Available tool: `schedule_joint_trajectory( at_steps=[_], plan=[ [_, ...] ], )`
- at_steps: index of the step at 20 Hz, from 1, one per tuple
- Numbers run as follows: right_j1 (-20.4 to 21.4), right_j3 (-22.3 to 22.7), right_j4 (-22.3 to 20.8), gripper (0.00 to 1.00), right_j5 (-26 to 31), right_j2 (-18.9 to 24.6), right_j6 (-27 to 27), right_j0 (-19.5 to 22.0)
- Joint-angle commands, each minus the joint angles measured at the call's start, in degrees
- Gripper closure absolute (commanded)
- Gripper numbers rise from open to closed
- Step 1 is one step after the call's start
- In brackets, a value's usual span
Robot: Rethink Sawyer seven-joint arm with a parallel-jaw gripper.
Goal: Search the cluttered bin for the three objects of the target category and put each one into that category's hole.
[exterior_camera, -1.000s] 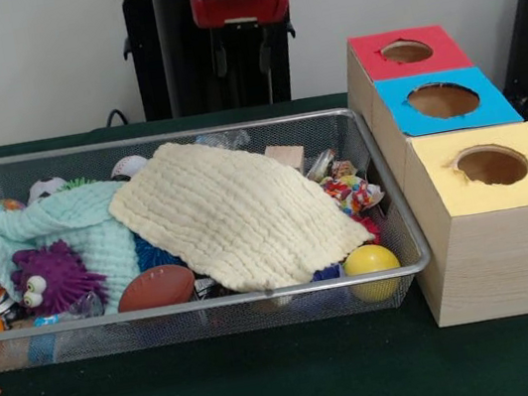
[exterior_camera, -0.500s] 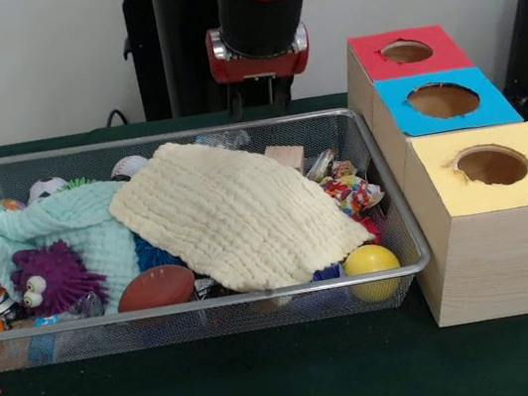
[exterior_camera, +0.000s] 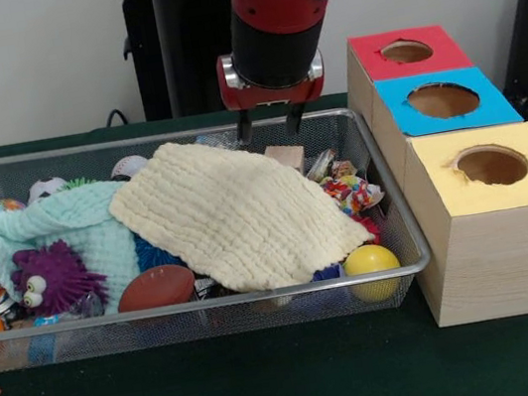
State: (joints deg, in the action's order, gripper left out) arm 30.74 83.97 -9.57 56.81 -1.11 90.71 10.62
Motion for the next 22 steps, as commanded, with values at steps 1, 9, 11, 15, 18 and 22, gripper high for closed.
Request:
schedule_joint_trajectory(
  at_steps=[1,9,11,15,18,22],
  plan=[
    [-2.03,-4.24,2.46,0.0,3.66,4.03,6.7,-0.33],
    [-4.48,-8.56,2.93,0.0,6.82,4.48,5.9,-0.22],
    [-5.36,-9.99,3.08,0.0,7.96,4.51,5.9,-0.4],
    [-7.58,-13.57,3.2,0.0,9.71,4.63,5.71,-0.69],
    [-9.51,-16.08,3.45,0.0,10.42,4.81,5.51,-0.56],
    [-9.3,-15.47,3.45,0.0,8.3,5.22,3.89,-0.15]
  ],
)
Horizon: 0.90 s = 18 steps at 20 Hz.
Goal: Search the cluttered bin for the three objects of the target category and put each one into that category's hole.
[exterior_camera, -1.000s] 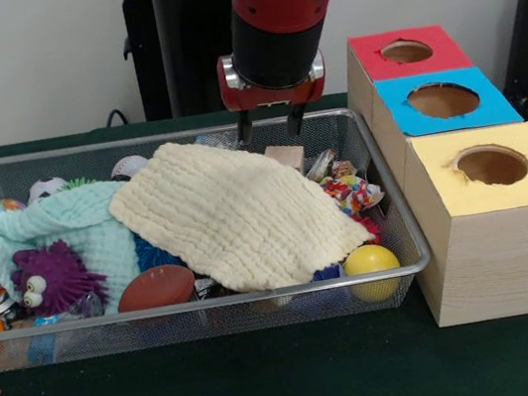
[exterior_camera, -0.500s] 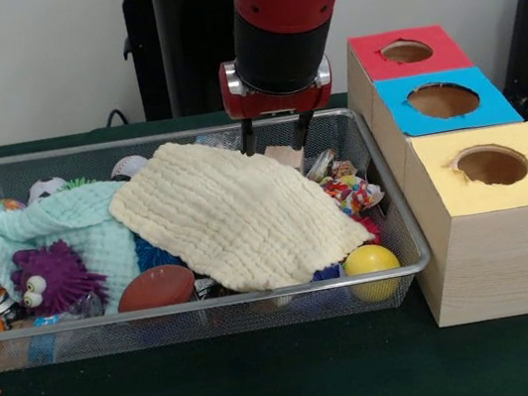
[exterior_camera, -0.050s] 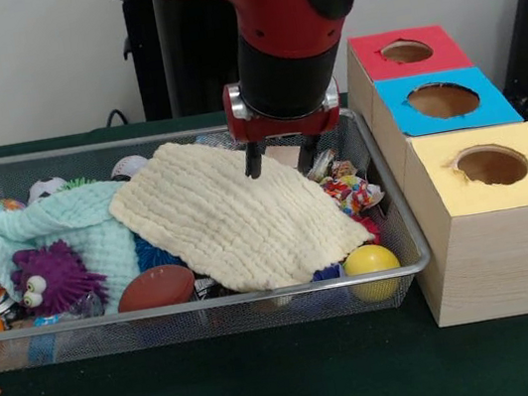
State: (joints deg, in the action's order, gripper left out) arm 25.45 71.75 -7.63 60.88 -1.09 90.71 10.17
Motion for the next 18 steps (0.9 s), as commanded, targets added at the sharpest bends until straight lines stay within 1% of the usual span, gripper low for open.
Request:
schedule_joint_trajectory(
  at_steps=[1,4,7,13,18],
  plan=[
    [-3.44,-2.29,1.33,0.0,2.6,5.36,3.06,0.51],
    [-1.16,1.11,-0.26,0.0,-5.69,6.35,-0.36,1.24],
    [0.14,3.43,-1.22,0.0,-10.56,7.06,-1.7,1.83],
    [1.22,5.21,-2.03,0.0,-13.74,7.85,-2.89,2.61],
    [3.43,7.53,-2.73,0.0,-16.21,8.65,-4.13,3.34]
  ],
)
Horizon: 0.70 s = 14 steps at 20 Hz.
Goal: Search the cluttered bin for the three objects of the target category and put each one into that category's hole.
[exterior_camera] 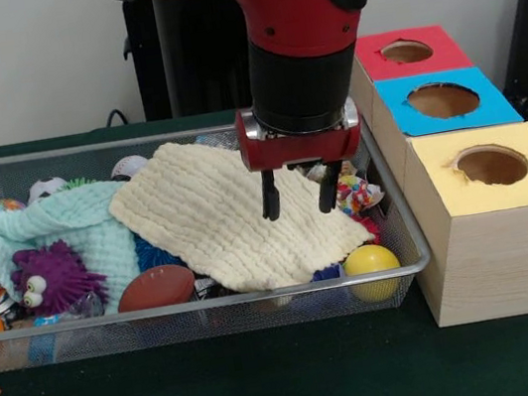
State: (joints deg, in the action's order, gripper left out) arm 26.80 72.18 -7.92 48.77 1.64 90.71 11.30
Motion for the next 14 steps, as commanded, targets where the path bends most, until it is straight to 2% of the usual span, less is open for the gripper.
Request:
schedule_joint_trajectory(
  at_steps=[1,8,12,14],
  plan=[
    [2.63,7.76,-2.36,0.0,-4.04,5.79,-3.71,2.14],
    [7.06,18.53,-2.26,0.0,-9.78,5.85,-1.19,3.63],
    [9.9,24.03,-1.74,0.0,-8.76,5.04,-0.25,4.24],
    [11.72,27.55,-1.98,0.0,-11.15,4.97,0.34,4.86]
  ],
)
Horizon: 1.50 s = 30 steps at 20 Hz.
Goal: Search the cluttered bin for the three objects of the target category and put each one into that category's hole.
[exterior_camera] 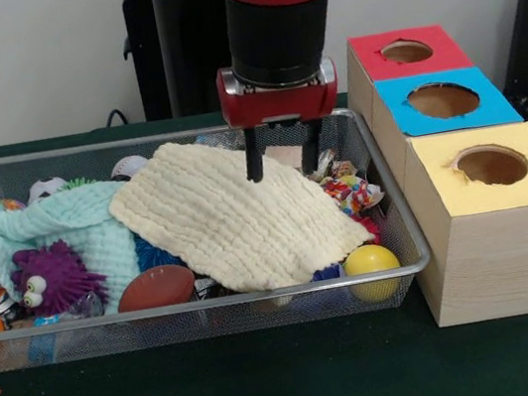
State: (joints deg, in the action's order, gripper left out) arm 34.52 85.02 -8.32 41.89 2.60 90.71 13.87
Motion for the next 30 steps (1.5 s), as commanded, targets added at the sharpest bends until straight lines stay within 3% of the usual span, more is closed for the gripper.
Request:
schedule_joint_trajectory(
  at_steps=[1,6,11,22,26,30],
  plan=[
    [4.91,16.54,-1.61,0.0,-5.56,4.13,0.51,2.79],
    [8.55,23.9,-2.95,0.0,-12.28,5.12,0.19,5.63],
    [9.67,27.09,-4.64,0.0,-17.31,5.75,0.03,7.47],
    [10.39,26.7,-5.1,0.0,-16.28,5.8,1.59,7.19],
    [12.15,28.76,-4.07,0.0,-13.83,4.87,3.11,6.06],
    [14.83,33.09,-4.73,0.0,-16.92,4.77,3.67,6.25]
  ],
)
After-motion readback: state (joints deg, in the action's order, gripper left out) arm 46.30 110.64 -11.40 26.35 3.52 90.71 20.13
